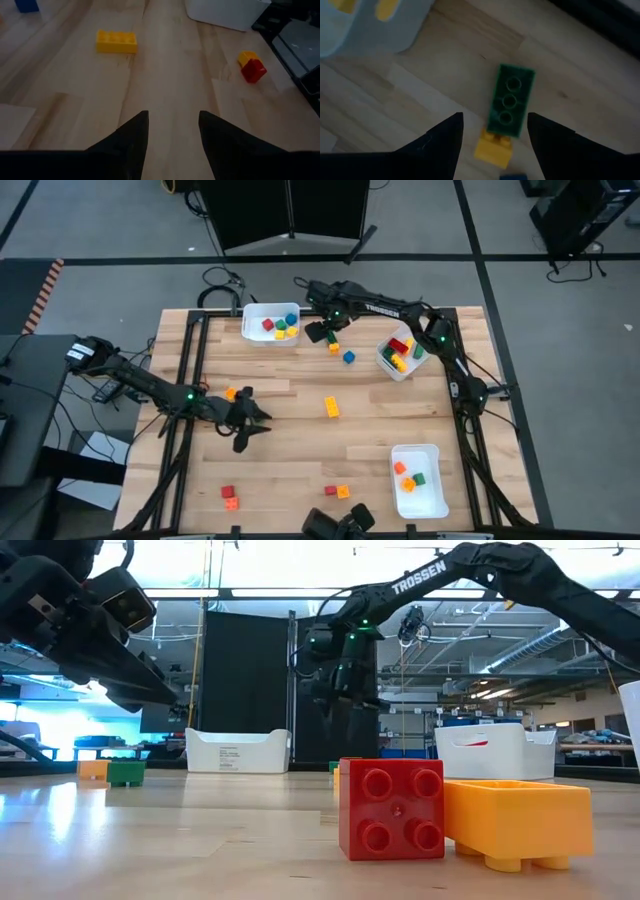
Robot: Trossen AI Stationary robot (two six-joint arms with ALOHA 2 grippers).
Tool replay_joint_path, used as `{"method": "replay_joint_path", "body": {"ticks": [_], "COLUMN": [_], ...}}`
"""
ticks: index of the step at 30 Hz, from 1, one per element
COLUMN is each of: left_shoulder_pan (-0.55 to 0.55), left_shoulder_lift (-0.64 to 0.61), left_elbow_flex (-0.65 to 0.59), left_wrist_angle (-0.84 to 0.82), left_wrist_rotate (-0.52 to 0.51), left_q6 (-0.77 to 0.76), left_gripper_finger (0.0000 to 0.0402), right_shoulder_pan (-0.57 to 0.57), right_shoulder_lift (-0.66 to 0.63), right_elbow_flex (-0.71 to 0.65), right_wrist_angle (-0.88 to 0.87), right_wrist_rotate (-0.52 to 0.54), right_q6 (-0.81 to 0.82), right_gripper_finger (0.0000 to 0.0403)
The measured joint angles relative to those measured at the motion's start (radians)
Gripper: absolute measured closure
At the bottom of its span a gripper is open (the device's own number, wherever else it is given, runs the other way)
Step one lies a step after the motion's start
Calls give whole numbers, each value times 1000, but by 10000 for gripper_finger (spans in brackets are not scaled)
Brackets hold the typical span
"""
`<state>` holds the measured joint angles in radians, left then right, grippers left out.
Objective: Sort blocks by size
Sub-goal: Put the green 8 stud gamepiece into the top right white bin
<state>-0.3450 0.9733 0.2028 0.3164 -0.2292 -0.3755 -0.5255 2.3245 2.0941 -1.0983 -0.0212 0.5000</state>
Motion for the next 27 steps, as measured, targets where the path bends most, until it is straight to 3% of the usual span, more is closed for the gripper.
{"method": "replay_joint_path", "body": {"ticks": [6,18,27], "left_shoulder_pan": [0,0,0], "left_shoulder_lift": [0,0,1], "left_elbow_flex": [0,0,0], "left_wrist_angle": [0,1,4], "left_wrist_rotate": [-34,-90,-106], "left_q6": [0,0,0], "left_gripper_finger": [218,218,218], "right_shoulder_pan": [-6,-14,-29], "right_shoulder_lift": [-3,-3,30], "right_elbow_flex": [-1,-2,-5], "right_wrist_angle": [41,57,54], "right_wrist_rotate": [-1,88,47], "right_q6": [-31,-9,-56], "right_gripper_finger": [156,53,50]}}
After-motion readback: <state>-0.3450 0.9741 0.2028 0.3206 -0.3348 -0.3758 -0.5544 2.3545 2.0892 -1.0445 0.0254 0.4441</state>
